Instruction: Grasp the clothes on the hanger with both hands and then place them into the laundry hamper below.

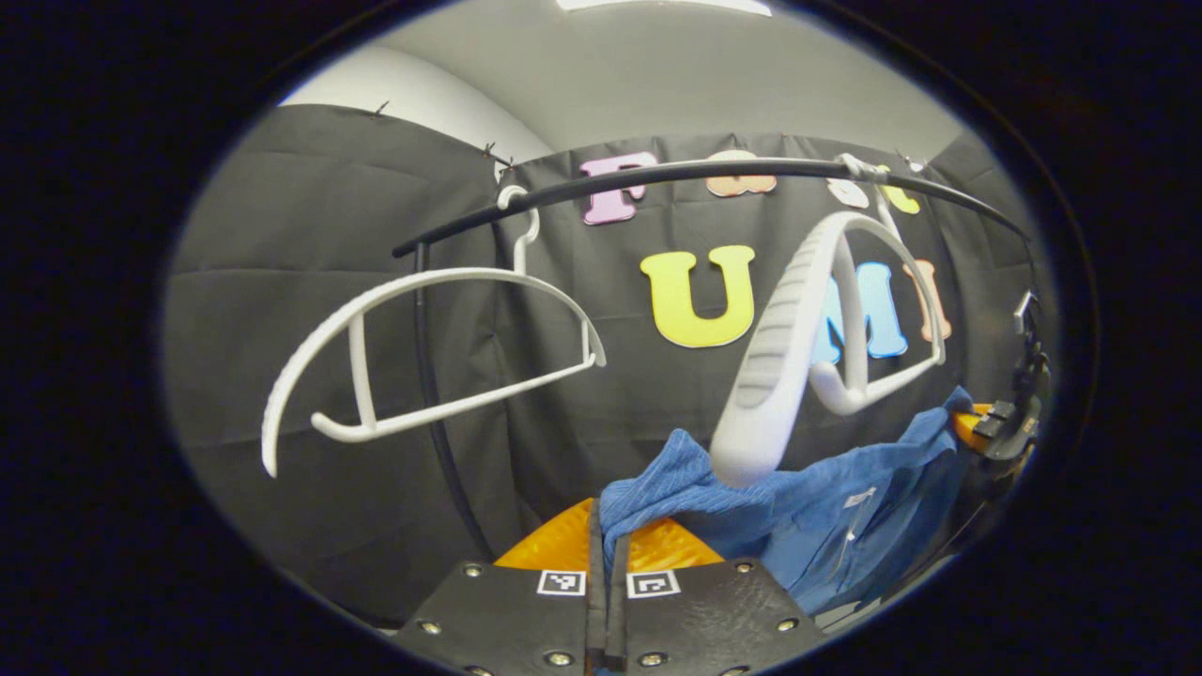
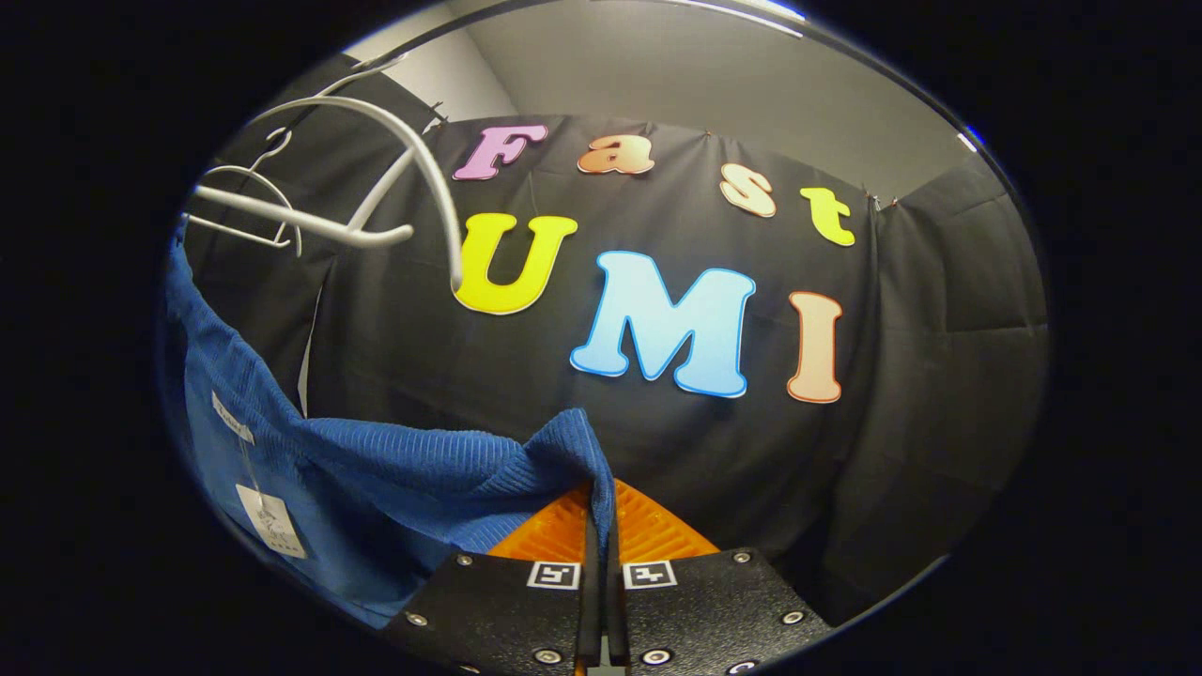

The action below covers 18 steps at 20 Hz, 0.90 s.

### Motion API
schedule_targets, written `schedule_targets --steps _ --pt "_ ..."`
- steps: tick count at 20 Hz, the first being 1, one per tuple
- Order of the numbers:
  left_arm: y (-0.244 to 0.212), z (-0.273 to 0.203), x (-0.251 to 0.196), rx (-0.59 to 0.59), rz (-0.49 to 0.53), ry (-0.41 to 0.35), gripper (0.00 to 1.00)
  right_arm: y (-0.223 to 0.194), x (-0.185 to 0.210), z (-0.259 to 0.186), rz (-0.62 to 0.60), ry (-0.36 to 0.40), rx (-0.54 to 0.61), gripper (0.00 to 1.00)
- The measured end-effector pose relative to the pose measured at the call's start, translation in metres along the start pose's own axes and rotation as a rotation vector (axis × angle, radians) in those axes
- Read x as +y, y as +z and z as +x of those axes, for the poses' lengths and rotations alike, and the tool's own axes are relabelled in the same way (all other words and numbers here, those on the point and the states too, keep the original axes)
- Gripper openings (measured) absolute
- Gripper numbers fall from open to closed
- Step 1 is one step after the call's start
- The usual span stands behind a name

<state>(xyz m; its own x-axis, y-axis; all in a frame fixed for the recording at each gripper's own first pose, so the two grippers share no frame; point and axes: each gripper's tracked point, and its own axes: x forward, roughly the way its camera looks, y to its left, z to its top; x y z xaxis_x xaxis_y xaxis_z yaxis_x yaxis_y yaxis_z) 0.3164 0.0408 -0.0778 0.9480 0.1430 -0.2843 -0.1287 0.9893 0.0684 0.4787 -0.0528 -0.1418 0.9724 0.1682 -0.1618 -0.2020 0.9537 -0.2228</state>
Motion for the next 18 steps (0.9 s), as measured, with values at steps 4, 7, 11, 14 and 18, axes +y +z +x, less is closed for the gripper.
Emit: schedule_targets --steps 4,7,11,14,18 --pt "-0.025 -0.014 -0.005 0.032 -0.014 -0.021 0.01 -0.019 0.001 -0.013 0.025 0.002 0.043 0.03" --pt "-0.035 -0.022 -0.009 0.03 -0.025 -0.03 0.01 -0.016 0.005 -0.031 0.036 0.009 0.045 0.02" --pt "-0.026 -0.04 -0.019 0.0 -0.03 -0.064 0.01 0.006 0.012 -0.068 0.057 0.013 0.008 0.03" --pt "-0.007 -0.063 -0.032 -0.039 -0.035 -0.12 0.01 0.03 0.02 -0.1 0.089 0.015 -0.022 0.02" --pt "0.019 -0.096 -0.045 -0.093 -0.039 -0.204 0.05 0.059 0.035 -0.147 0.115 0.019 -0.062 0.02"
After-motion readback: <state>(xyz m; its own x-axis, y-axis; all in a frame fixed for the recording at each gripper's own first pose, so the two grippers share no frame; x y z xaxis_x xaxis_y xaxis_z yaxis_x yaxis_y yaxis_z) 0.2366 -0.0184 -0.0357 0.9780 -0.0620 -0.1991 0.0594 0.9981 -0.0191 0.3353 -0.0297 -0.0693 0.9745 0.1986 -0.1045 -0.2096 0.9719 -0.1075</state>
